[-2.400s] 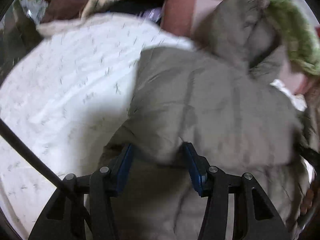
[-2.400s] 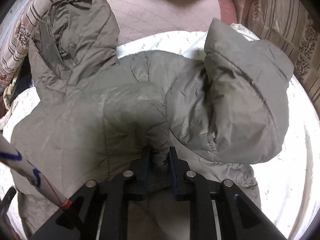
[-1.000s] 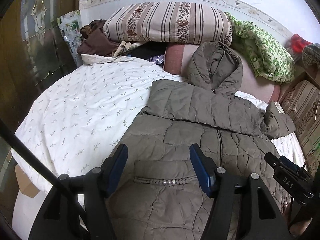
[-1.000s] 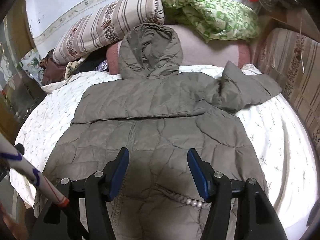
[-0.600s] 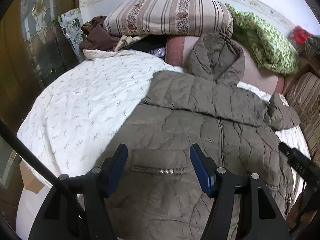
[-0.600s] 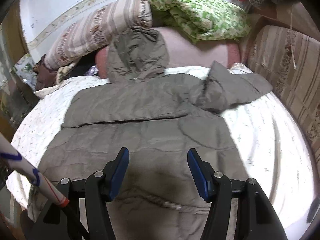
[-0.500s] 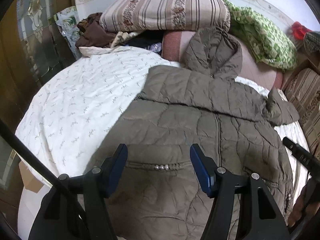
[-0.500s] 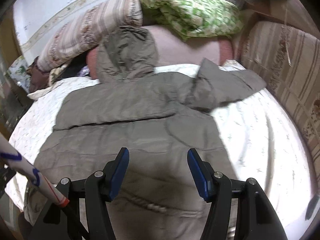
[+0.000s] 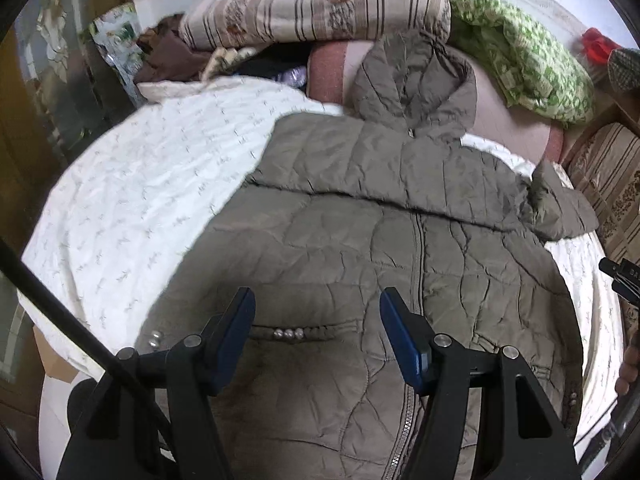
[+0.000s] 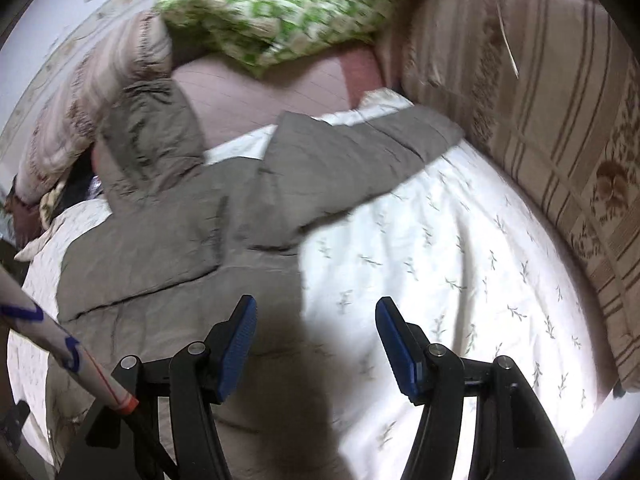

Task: Fold large clothes

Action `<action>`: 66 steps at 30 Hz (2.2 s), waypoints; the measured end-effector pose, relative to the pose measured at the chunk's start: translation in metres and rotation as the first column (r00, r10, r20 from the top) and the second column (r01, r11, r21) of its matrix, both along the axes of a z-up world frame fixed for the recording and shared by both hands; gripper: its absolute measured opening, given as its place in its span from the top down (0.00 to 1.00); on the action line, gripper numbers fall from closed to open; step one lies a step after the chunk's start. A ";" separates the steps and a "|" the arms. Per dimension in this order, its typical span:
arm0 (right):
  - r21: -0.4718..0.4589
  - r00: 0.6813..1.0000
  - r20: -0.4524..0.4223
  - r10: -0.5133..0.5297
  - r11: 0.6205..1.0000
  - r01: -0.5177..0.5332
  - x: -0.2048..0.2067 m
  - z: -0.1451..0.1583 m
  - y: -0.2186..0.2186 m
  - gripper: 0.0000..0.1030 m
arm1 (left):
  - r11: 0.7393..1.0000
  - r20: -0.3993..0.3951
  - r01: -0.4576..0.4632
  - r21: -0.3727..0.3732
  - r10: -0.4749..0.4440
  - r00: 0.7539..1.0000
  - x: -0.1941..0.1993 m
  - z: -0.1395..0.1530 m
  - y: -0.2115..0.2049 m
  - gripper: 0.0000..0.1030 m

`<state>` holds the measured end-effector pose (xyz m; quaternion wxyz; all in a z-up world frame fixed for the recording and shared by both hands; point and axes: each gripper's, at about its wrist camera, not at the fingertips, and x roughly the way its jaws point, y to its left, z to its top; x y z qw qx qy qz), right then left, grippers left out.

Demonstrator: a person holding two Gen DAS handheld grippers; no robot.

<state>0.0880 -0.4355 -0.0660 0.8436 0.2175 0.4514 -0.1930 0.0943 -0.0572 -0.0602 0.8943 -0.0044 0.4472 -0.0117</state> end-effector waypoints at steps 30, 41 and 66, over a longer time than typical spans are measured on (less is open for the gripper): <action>0.210 0.919 0.036 -0.392 0.902 0.377 0.144 -0.087 -0.257 0.89 | 0.995 -0.090 -0.013 0.097 0.022 0.996 0.044 -0.035 -0.009 0.38; -0.089 0.949 0.175 -0.263 0.955 0.281 0.097 0.076 -0.191 0.90 | 0.995 0.038 0.040 0.094 -0.043 0.998 0.012 0.000 0.008 0.38; -0.008 0.813 0.110 0.572 0.818 -0.575 0.182 0.035 0.248 0.46 | 0.978 0.095 -0.201 -0.046 0.205 0.974 -0.015 0.012 0.155 0.38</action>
